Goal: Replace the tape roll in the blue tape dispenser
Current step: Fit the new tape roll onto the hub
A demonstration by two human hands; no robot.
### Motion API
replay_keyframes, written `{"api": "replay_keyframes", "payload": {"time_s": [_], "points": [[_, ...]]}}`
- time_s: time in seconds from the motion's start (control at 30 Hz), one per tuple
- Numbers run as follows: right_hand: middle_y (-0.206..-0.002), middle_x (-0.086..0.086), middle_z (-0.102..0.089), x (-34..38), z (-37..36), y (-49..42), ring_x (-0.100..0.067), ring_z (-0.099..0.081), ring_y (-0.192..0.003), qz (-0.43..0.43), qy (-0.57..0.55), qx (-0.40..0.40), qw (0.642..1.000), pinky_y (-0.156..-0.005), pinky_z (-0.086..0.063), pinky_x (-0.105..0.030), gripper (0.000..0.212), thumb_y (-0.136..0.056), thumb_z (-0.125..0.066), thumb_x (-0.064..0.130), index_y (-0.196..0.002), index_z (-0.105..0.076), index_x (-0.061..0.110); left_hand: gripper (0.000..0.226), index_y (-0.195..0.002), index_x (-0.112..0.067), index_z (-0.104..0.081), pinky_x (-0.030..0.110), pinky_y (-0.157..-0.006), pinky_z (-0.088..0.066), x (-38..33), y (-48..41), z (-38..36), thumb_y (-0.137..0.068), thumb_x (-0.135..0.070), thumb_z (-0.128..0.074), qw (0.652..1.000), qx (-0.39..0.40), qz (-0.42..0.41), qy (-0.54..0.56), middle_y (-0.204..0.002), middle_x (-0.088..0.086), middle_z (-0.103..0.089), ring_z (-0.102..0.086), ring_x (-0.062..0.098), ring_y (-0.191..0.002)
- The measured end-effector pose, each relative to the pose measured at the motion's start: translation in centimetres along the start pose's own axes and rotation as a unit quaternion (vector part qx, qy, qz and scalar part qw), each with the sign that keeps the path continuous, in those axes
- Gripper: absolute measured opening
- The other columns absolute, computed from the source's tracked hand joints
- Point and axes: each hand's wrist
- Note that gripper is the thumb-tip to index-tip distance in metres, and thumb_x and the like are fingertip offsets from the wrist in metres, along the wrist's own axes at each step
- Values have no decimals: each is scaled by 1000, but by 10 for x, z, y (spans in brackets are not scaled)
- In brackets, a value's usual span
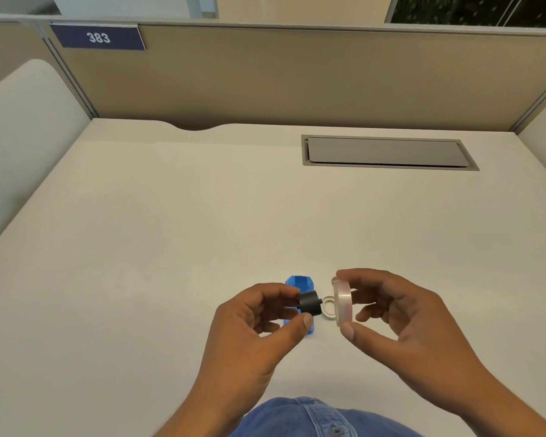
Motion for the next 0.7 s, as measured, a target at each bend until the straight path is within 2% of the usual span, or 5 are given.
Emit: {"api": "replay_keyframes", "payload": {"time_s": [0.17, 0.37, 0.53, 0.6, 0.7], "points": [[-108, 14, -72, 7, -3, 1, -13, -67, -94, -1, 1, 13, 1000, -77, -52, -20, 48, -71, -83, 14, -109, -67, 39, 32, -93, -30, -74, 44, -89, -54, -3, 2, -2, -65, -32, -88, 1000, 14, 7, 13, -94, -5, -78, -72, 15, -92], [-109, 13, -72, 14, -8, 0, -13, -69, -95, 9, -18, 23, 1000, -77, -53, -17, 46, -68, -82, 23, -109, -68, 38, 33, -96, -28, -75, 43, -89, -55, -3, 4, -3, -66, -35, -87, 999, 44, 7, 27, -96, -2, -78, -72, 18, -94], [-105, 11, -74, 14, -8, 0, -17, -70, -92, 2, -21, 1, 1000, -72, -55, -20, 44, -58, -86, 36, -98, -67, 32, 37, -95, -28, -76, 27, -81, -57, -2, 4, -1, -60, -36, -83, 997, 54, 1, 59, -95, -1, -79, -72, 18, -94], [-102, 9, -75, 13, -9, 0, -19, -70, -86, 1, -28, -3, 1000, -69, -55, -22, 39, -56, -88, 35, -88, -68, 26, 37, -94, -25, -77, 22, -77, -56, -2, 4, -1, -59, -33, -83, 996, 56, -2, 75, -94, 1, -79, -73, 18, -92], [-101, 7, -76, 13, -10, 0, -21, -71, -82, 1, -32, 10, 999, -67, -56, -25, 35, -58, -89, 28, -87, -71, 20, 36, -95, -24, -78, 17, -75, -54, -4, 5, -1, -60, -33, -81, 994, 61, -4, 90, -94, 0, -79, -73, 15, -91]]}}
Point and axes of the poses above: each hand's wrist, its own y-axis away from the middle knuckle, its own z-axis out of the back of the hand, x = y × z
